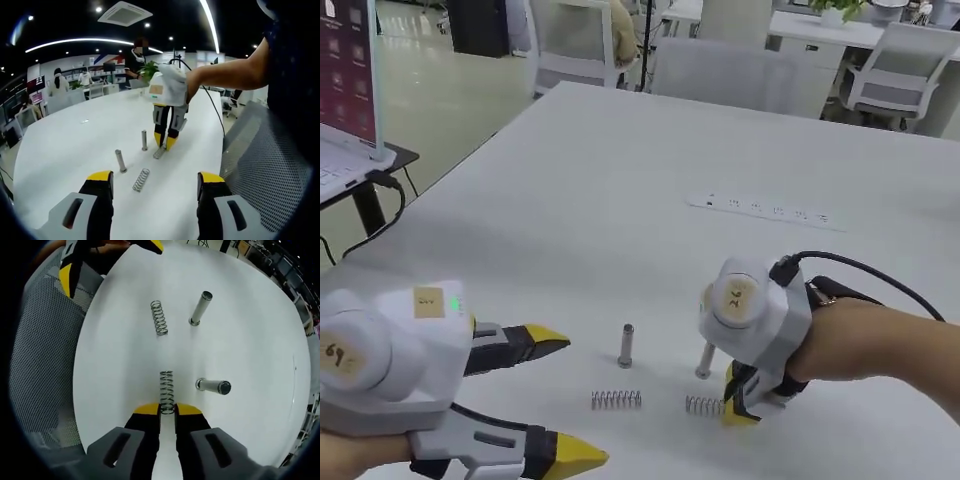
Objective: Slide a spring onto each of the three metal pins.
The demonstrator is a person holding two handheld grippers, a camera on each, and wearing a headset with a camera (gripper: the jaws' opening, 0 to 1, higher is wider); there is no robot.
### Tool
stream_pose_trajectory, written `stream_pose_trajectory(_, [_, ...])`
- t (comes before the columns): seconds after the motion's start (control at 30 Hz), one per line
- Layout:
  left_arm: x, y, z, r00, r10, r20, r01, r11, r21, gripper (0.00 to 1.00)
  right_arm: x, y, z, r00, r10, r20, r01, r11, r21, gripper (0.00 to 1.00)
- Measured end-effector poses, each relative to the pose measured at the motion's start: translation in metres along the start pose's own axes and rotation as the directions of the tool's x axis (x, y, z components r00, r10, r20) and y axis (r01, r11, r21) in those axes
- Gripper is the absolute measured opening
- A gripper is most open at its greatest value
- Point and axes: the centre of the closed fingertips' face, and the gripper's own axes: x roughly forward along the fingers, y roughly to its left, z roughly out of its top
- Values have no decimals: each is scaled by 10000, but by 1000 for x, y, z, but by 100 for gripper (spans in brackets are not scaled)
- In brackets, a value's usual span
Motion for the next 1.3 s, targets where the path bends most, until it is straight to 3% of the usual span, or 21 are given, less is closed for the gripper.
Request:
stream_pose_trajectory(0.23, [2, -3, 1, 10000, -97, -14, 97, 9999, 65, 63, -3, 1, 1, 9998, -8, 189, 6, 10000, 86, 8])
stream_pose_trajectory(0.57, [6, -5, 8, 9995, -287, 91, 285, 9994, 204, 60, -33, 13, 17, 9965, 346, 761, -377, 9985, 392, 8])
stream_pose_trajectory(0.8, [12, -7, 19, 9981, -575, 233, 566, 9978, 354, 55, -59, 24, 37, 9927, 449, 1120, -453, 9990, 10, 8])
stream_pose_trajectory(1.03, [18, -15, 32, 9942, -1024, 314, 999, 9923, 733, 44, -73, 33, 52, 9917, 422, 1218, -356, 9978, -560, 8])
stream_pose_trajectory(1.3, [21, -21, 39, 9894, -1381, 452, 1332, 9863, 974, 37, -82, 42, 61, 9906, 438, 1296, -313, 9948, -969, 8])
